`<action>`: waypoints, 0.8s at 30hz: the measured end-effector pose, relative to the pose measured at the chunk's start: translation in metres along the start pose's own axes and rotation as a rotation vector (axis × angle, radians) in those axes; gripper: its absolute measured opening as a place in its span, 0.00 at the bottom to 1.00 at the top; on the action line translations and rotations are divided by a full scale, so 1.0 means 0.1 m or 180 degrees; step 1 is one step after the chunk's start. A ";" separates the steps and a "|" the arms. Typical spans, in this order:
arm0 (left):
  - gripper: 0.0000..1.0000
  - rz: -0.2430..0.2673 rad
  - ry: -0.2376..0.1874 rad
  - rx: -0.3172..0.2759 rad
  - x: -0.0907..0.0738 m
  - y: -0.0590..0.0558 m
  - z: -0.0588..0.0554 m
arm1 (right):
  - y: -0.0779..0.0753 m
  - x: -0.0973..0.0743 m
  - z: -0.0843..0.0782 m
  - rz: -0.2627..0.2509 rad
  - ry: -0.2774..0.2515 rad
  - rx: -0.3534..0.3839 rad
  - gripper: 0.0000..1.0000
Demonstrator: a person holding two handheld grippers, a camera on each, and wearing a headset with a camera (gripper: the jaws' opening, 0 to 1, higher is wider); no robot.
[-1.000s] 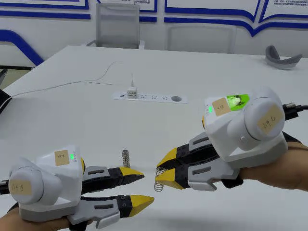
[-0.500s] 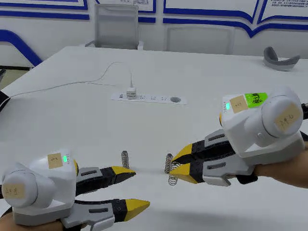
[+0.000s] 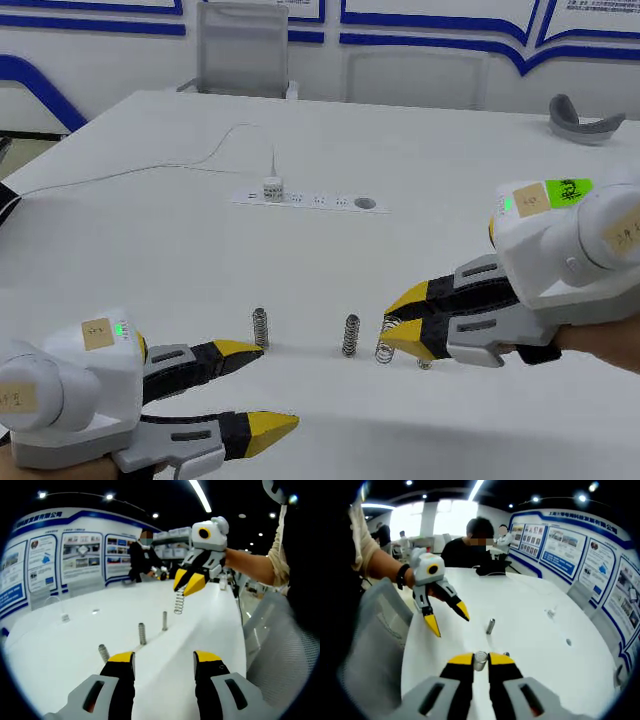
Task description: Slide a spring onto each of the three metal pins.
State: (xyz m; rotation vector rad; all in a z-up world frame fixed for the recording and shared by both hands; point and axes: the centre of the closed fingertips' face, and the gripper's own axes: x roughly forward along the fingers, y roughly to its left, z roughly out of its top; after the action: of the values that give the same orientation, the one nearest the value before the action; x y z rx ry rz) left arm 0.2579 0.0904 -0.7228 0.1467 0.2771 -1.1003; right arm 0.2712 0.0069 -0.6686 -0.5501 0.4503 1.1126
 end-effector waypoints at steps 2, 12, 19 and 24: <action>0.47 0.0016 0.0005 -0.0009 -0.01 0.01 -0.01 | -0.04 -0.02 -0.01 -0.0035 -0.0005 0.0013 0.12; 0.52 0.0096 0.0010 -0.0065 -0.04 0.05 -0.04 | -0.19 -0.12 -0.04 -0.0196 -0.0009 0.0073 0.12; 0.55 0.0173 0.0004 -0.0100 -0.08 0.09 -0.06 | -0.35 -0.20 -0.10 -0.0369 0.0016 0.0148 0.12; 0.56 0.0211 0.0015 -0.0113 -0.11 0.11 -0.07 | -0.48 -0.23 -0.17 -0.0502 0.0062 0.0201 0.12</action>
State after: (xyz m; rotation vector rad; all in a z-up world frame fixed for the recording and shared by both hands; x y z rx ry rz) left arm 0.2627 0.1065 -0.7262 0.1261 0.2938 -1.0289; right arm 0.3054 -0.0355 -0.6593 -0.5322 0.4496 0.9398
